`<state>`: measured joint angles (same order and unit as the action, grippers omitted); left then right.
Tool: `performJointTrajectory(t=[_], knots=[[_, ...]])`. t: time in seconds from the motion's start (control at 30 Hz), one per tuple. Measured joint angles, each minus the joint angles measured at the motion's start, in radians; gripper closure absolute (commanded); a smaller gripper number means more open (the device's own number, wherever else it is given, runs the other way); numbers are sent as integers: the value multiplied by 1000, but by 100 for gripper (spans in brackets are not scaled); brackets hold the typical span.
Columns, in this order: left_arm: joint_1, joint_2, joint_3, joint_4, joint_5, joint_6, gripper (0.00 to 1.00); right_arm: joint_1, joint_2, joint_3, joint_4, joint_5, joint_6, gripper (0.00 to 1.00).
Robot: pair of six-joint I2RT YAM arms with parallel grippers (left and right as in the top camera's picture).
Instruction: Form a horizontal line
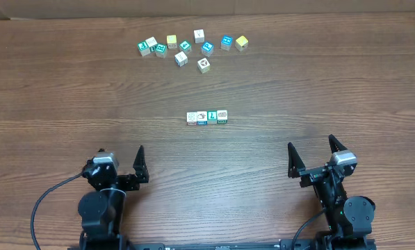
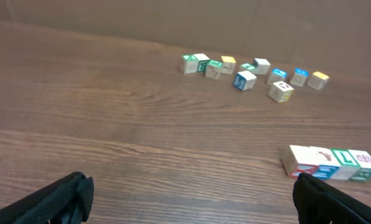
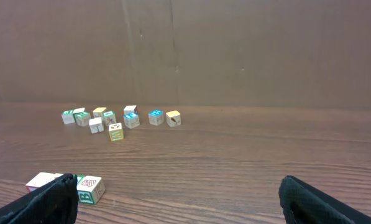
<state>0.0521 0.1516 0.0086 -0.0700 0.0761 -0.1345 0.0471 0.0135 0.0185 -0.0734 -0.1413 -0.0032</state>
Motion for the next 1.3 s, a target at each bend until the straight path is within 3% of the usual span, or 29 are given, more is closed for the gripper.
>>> performJointTrajectory(t=[0.33, 1.3], knots=[[-13, -133, 0, -2, -13, 38, 0, 0, 0, 0, 0, 0, 0, 0], [-26, -136, 0, -5, -28, 90, 0, 0, 0, 0, 1, 0, 0, 0]])
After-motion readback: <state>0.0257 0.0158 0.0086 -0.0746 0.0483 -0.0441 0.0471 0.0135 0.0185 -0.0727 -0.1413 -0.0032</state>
